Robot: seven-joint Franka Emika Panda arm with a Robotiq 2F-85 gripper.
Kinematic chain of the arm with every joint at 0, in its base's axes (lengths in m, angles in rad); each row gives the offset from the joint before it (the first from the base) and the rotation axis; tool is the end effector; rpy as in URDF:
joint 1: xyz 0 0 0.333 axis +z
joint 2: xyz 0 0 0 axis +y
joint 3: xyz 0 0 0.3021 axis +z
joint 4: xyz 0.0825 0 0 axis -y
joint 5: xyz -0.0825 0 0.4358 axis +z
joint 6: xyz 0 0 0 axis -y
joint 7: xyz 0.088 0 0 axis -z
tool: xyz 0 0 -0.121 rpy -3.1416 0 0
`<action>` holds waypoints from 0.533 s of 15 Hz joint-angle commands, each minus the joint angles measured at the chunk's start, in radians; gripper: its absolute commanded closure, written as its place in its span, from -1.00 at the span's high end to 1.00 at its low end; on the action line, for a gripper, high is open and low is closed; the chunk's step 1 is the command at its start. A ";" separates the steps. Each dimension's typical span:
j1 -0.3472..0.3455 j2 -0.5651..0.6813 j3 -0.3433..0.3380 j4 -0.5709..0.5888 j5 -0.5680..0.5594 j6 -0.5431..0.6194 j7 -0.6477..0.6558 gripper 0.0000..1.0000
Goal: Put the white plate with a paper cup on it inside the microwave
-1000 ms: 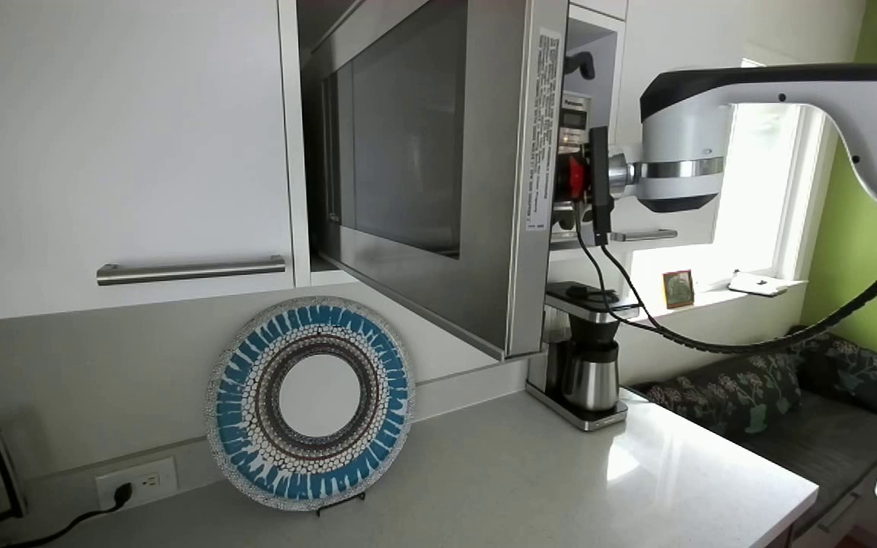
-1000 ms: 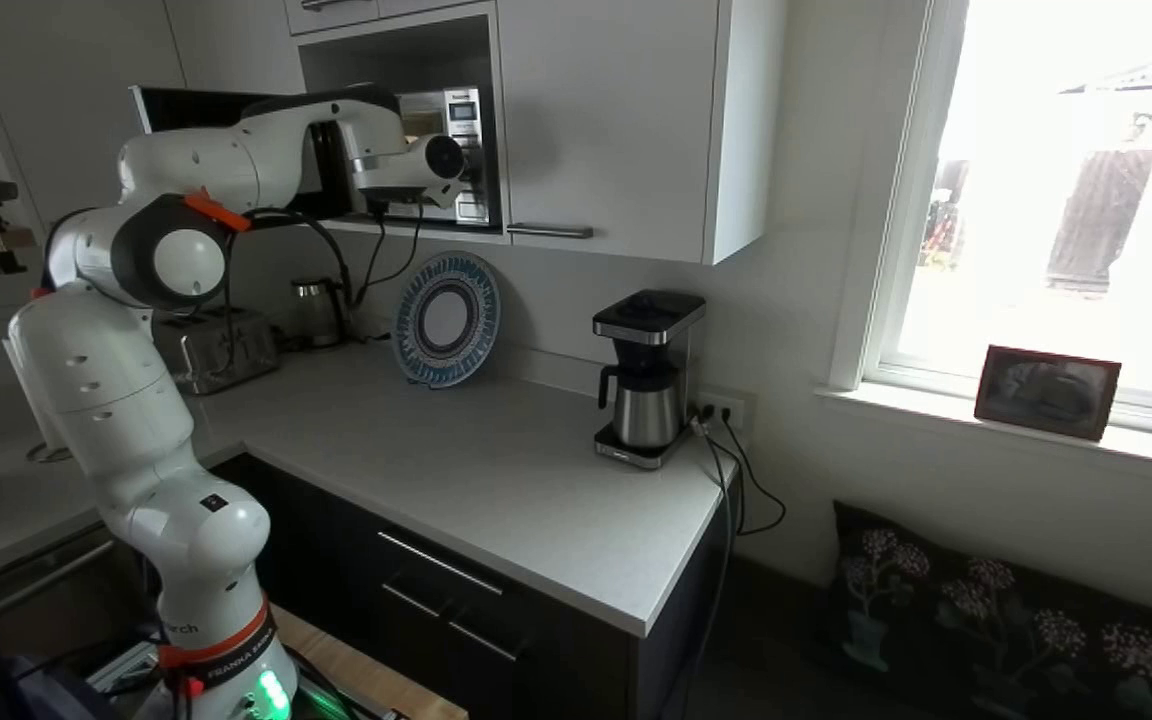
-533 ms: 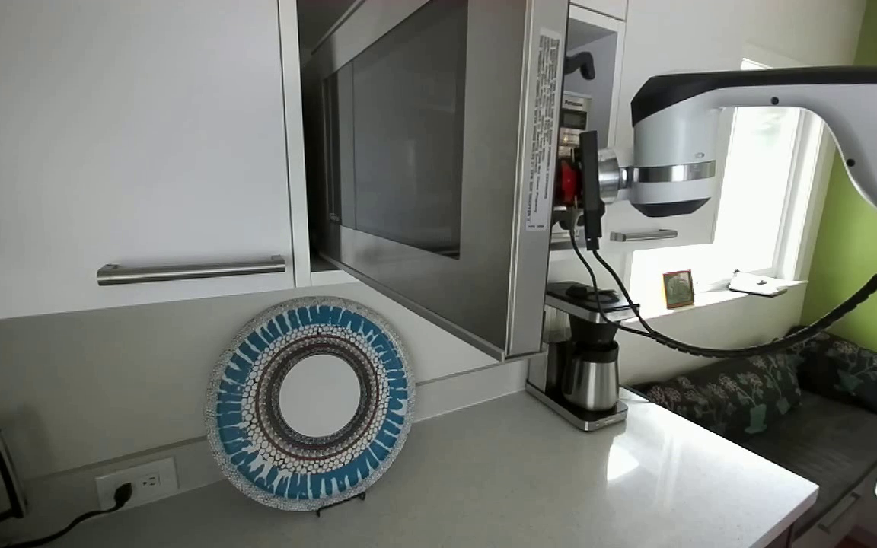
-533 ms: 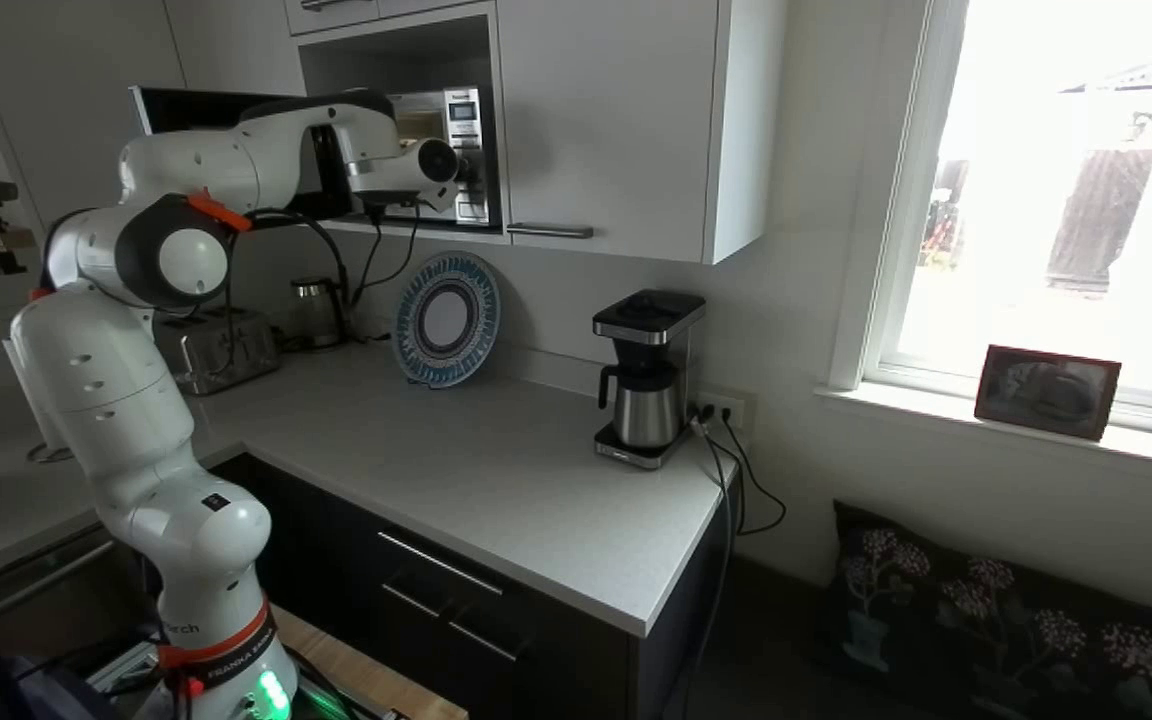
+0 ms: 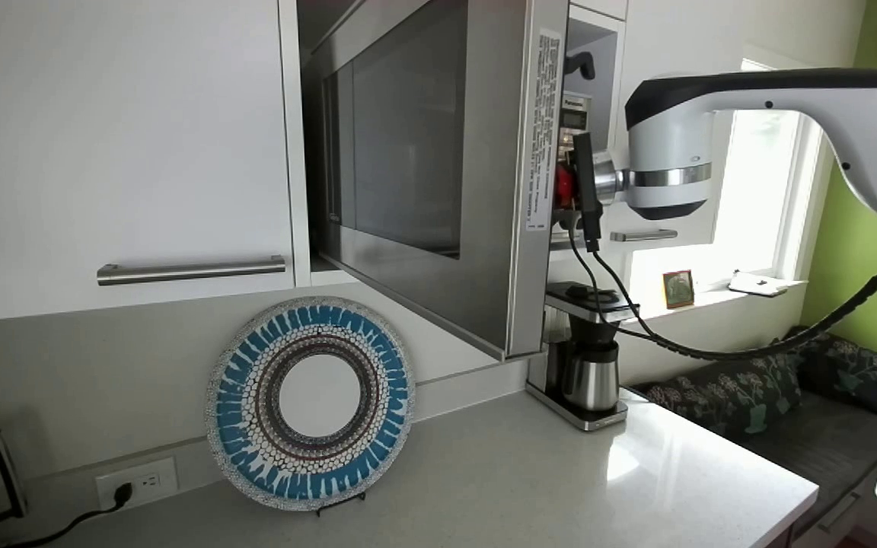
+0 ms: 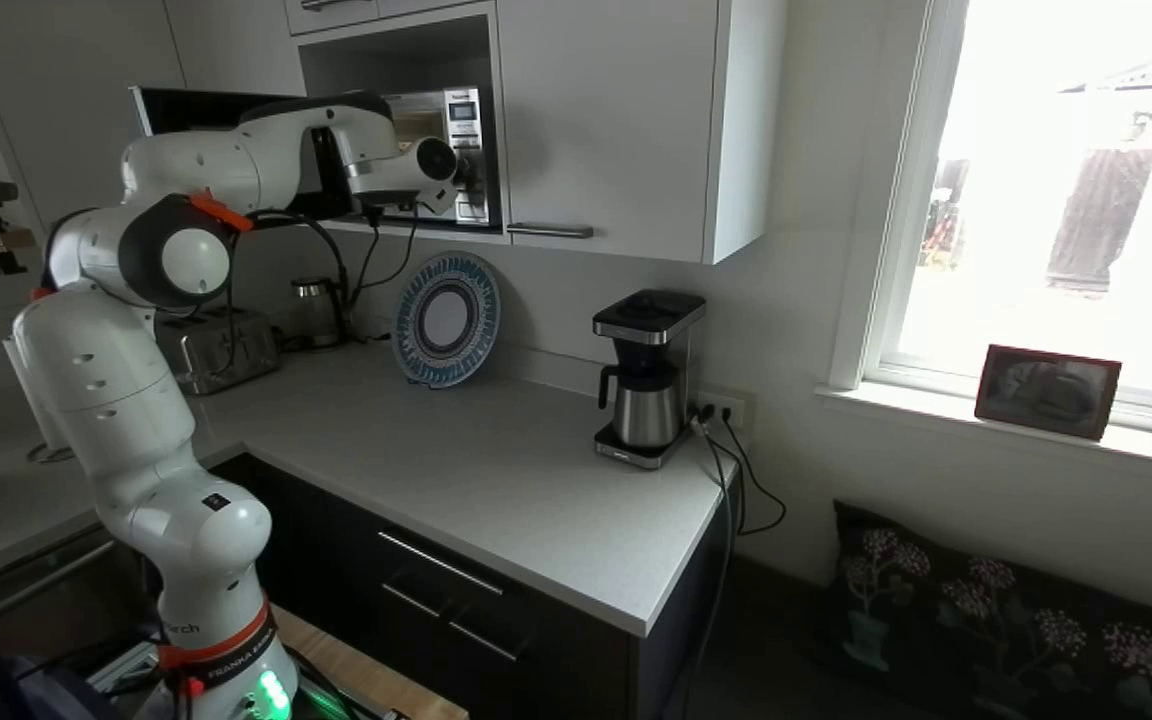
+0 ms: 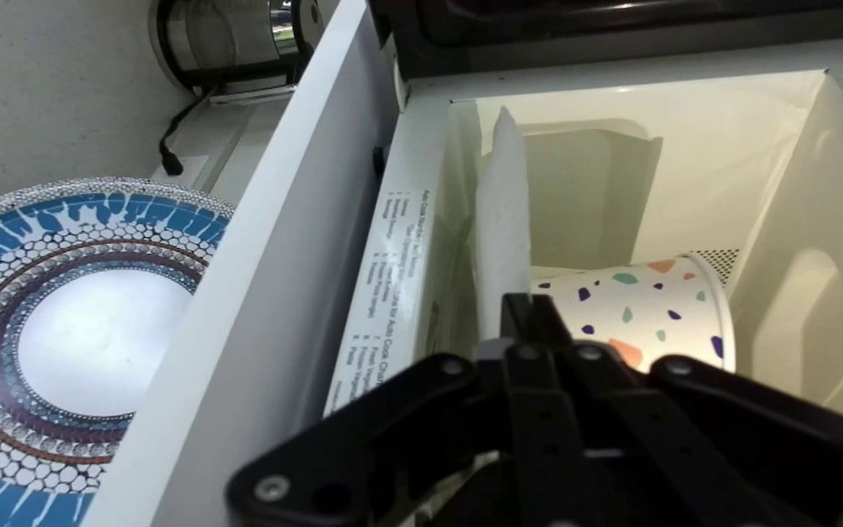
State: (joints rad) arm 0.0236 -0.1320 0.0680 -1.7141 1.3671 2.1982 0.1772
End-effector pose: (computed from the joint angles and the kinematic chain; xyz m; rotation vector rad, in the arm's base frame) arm 0.6140 0.1049 0.7093 -1.6823 0.5262 -0.3538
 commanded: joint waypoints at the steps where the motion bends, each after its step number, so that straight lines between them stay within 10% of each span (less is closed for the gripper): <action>1: 0.010 0.004 0.009 0.002 -0.055 0.053 0.064 -1.00; 8: 0.020 0.024 0.023 0.024 -0.155 0.138 0.135 -1.00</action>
State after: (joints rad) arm 0.0328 -0.1210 0.0852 -1.7071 1.2690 2.2963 0.2597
